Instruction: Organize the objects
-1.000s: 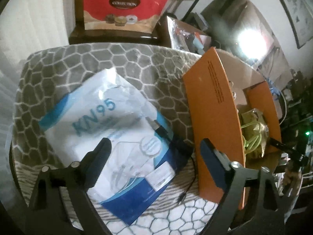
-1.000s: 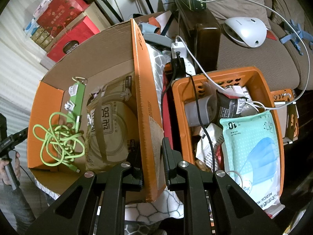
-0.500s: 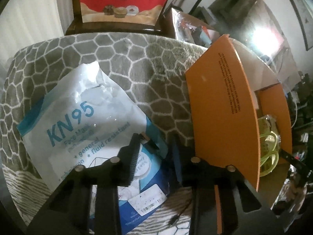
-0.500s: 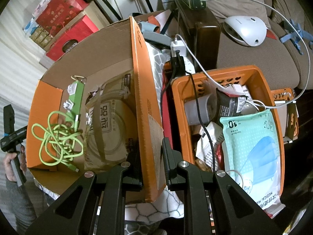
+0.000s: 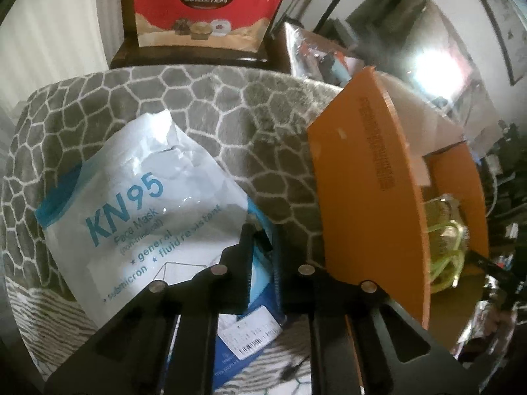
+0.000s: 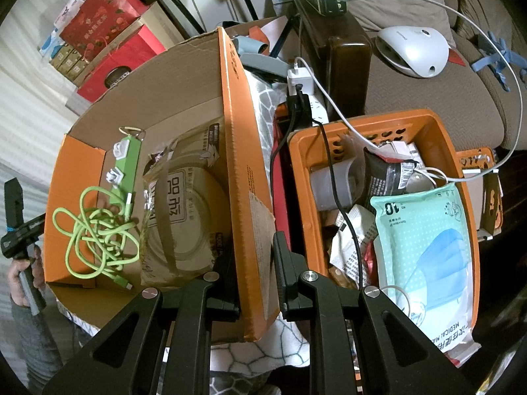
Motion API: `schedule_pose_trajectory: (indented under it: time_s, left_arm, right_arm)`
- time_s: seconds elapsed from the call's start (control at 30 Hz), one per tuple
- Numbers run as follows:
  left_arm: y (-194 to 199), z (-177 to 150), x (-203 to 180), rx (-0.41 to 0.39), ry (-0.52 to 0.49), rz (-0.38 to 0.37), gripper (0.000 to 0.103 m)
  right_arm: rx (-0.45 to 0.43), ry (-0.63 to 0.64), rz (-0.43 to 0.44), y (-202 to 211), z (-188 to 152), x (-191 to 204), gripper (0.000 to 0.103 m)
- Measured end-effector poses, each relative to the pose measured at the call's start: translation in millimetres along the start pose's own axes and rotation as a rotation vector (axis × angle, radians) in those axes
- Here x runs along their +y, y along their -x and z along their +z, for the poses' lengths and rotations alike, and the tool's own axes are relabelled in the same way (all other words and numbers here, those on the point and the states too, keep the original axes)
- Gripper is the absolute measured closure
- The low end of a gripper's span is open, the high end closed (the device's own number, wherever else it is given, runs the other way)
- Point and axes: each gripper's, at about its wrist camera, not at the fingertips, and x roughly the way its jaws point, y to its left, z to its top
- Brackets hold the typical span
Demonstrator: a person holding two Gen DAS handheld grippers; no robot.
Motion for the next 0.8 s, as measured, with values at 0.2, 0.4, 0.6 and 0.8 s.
schedule_pose_trajectory:
  time_s: [0.2, 0.4, 0.6, 0.8]
  left_arm:
    - [41.9, -1.5, -10.9, -0.064, -0.04, -0.06, 0.096]
    - [85.9, -1.7, -27.9, -0.143, -0.094, -0.107, 0.097]
    - [132.5, -2.8, -52.0, -0.226, -0.152, -0.16, 0.097]
    - [170.7, -1.7, -81.9, -0.291, -0.219, -0.199, 0.097]
  right_arm:
    - [-0.001, 0.0, 0.0, 0.1, -0.1, -0.1, 0.088]
    - [0.0, 0.0, -0.001, 0.1, 0.0, 0.2, 0.088]
    - [0.001, 0.001, -0.002, 0.2, 0.2, 0.2, 0.088]
    - [0.001, 0.002, -0.002, 0.1, 0.3, 0.4, 0.088]
